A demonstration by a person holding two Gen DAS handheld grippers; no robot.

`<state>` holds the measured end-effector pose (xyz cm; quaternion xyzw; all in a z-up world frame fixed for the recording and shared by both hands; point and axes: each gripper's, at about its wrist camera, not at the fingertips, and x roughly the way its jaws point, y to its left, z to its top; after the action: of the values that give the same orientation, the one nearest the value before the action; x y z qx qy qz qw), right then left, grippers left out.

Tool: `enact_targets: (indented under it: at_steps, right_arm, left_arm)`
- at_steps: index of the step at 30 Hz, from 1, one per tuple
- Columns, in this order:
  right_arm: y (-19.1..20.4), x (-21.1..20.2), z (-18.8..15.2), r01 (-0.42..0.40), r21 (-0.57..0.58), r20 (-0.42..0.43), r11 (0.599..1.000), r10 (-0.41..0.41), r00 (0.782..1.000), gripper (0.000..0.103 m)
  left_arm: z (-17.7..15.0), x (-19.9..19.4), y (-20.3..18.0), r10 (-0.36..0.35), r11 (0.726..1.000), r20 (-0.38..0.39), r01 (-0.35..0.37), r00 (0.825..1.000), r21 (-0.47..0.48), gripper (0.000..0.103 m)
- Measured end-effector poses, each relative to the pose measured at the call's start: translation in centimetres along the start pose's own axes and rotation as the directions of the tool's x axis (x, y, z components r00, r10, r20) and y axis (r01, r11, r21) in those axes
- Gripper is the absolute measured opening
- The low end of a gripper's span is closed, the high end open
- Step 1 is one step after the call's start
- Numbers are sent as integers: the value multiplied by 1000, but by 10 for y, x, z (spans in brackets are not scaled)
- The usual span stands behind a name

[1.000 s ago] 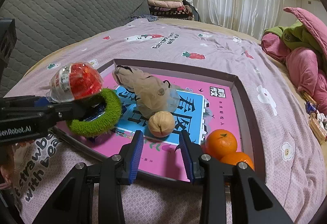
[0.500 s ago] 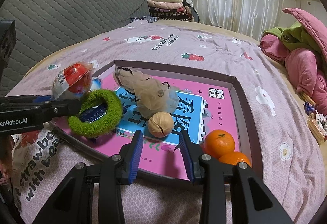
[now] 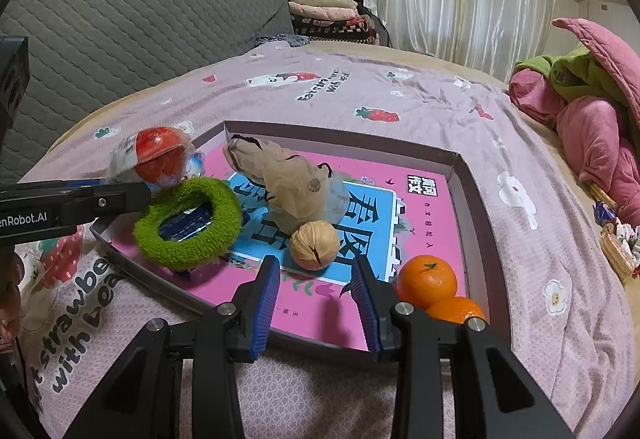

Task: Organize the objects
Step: 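Release the walnut onto the workbook with the right gripper while the left lowers the egg toy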

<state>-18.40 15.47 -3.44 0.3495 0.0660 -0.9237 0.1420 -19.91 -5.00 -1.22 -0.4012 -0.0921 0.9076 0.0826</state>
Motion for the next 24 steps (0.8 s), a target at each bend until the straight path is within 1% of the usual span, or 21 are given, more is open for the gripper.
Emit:
enact_targets:
  at_steps: [4,6,8,16,18,24]
  right_arm:
    - [0,-2,0,3,-1,3,1000,-3,1000,38]
    - [0,-3,0,3,-2,7,1000,-3,1000,41]
    - [-1,-4,0,5,-3,10,1000,-5,1000,46]
    - [-3,-8,2,13,2,22,1000,-13,1000,51]
    - [-3,-9,2,15,0,27,1000,-15,1000,52]
    - [-2,-15,4,14,4,57,1000,-14,998,57]
  left_arm:
    - [0,-3,-1,-2,1000,4,2,1000,4,50]
    - [0,-5,-1,-3,1000,6,3,1000,6,50]
    - [0,-6,-1,0,1000,8,0,1000,9,50]
    - [0,-10,-1,3,1000,13,-3,1000,8,51]
    - [1,-11,-2,4,1000,16,-4,1000,9,53]
    - [2,-14,-5,8,1000,21,-9,1000,18,56]
